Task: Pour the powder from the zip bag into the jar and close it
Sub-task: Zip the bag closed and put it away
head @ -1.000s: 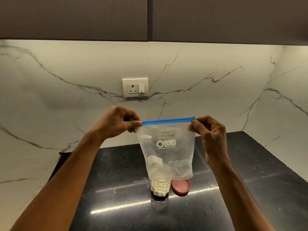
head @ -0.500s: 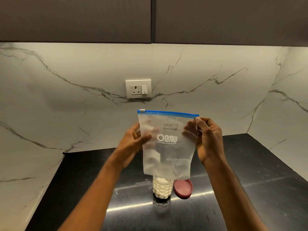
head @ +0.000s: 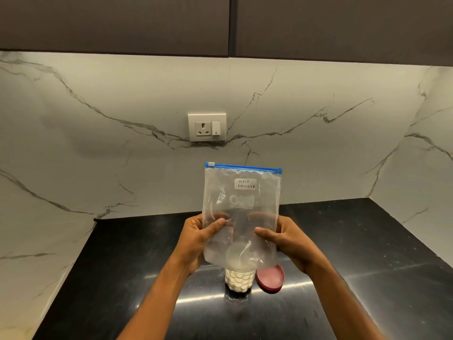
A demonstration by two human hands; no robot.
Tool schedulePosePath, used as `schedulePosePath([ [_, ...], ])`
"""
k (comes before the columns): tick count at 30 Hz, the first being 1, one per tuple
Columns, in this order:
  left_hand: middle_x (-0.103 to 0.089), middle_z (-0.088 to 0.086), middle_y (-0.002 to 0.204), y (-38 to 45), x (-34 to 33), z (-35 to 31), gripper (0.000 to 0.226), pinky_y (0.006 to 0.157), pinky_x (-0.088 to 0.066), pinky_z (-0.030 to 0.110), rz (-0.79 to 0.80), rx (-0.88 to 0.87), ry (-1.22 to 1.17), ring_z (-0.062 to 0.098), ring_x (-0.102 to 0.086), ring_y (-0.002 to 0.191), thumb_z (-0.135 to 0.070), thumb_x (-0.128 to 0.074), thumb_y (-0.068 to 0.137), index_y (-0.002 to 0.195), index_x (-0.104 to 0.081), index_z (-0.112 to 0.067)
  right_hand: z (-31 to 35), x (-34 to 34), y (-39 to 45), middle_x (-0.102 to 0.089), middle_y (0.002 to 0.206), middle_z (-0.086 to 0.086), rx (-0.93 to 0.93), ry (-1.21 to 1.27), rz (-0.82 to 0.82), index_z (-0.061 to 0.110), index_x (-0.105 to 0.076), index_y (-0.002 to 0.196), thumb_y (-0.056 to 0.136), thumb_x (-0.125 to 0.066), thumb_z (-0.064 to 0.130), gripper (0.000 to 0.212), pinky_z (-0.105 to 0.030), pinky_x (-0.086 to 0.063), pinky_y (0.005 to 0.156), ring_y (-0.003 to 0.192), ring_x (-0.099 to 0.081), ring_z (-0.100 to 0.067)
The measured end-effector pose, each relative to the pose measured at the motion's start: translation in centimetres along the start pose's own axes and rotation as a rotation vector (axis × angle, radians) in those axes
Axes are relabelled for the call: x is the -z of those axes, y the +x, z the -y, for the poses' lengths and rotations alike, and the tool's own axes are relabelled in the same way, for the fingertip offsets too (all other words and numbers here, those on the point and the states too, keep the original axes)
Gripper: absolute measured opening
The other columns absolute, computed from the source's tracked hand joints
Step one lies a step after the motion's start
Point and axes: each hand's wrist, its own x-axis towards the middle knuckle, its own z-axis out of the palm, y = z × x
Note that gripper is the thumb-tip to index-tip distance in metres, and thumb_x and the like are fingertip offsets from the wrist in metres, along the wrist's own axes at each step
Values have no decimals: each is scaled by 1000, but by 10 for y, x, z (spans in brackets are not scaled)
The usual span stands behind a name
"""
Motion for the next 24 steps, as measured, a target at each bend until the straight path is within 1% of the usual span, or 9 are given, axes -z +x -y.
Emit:
schedulePosePath([
  [4, -76, 14, 103, -4, 8, -7, 30, 75, -62, 41, -3, 32, 49, 30, -72, 95, -28, -77, 75, 102, -79, -15, 0, 6, 2, -71, 116, -6, 9, 25, 40, 22, -65, 124, 95, -59, 16, 30, -37, -58, 85, 102, -69, -26],
  [8, -75, 17, 110, -7, 17, -14, 33, 78, -63, 40, 36, -20, 49, 33, -74, 98, -19, -72, 82, 114, -75, -15, 2, 11, 1, -70, 116, -4, -19, 143, 54, 30, -68, 120, 95, -52, 27, 29, -35, -58, 83, 104, -68, -24],
  [12, -76, 14, 109, -11, 24, -17, 26, 73, -63, 35, 52, -55, 40, 29, -74, 94, -15, -69, 84, 109, -77, -15, -3, 17, 3, -66, 124, -12, -17, 361, 77, 20, -66, 124, 95, -53, 18, 32, -37, -57, 85, 111, -65, -31],
  [14, -78, 13, 103, -13, 27, -18, 22, 72, -63, 32, 59, -74, 47, 29, -74, 91, -10, -67, 85, 103, -79, -13, -7, 17, 4, -66, 123, -16, -11, 426, 88, 17, -69, 120, 93, -54, 14, 31, -37, -58, 82, 109, -66, -33],
  [16, -76, 15, 103, -15, 31, -22, 25, 70, -63, 30, 125, -92, 45, 30, -73, 92, -2, -60, 88, 99, -80, -11, -7, 17, 1, -67, 121, -16, 25, 475, 106, 19, -70, 119, 89, -63, 18, 30, -37, -59, 80, 106, -67, -33],
  [18, -73, 16, 109, -18, 34, -27, 27, 70, -64, 33, 200, -58, 14, 33, -73, 99, -1, -55, 93, 95, -80, -12, -6, 17, -1, -68, 119, -13, 82, 505, 144, 21, -68, 122, 76, -80, 32, 48, -38, -60, 78, 102, -69, -30],
  [20, -73, 14, 111, -20, 34, -31, 24, 72, -65, 34, 239, -27, -2, 35, -71, 105, -8, -58, 96, 90, -81, -13, -7, 18, -4, -71, 112, -10, 130, 505, 166, 24, -72, 115, 64, -89, 39, 56, -37, -62, 73, 96, -71, -27],
  [22, -72, 13, 113, -22, 31, -33, 19, 74, -65, 35, 268, -4, -17, 36, -69, 109, -18, -62, 88, 87, -81, -15, -11, 17, -6, -74, 101, -11, 172, 525, 154, 22, -77, 104, 57, -92, 39, 53, -36, -62, 69, 88, -73, -26],
  [24, -72, 13, 111, -26, 29, -33, 20, 71, -64, 32, 269, 9, -22, 35, -70, 105, -24, -63, 83, 86, -81, -16, -16, 17, -7, -74, 95, -14, 155, 584, 113, 19, -78, 98, 47, -96, 39, 57, -38, -62, 67, 84, -73, -28],
])
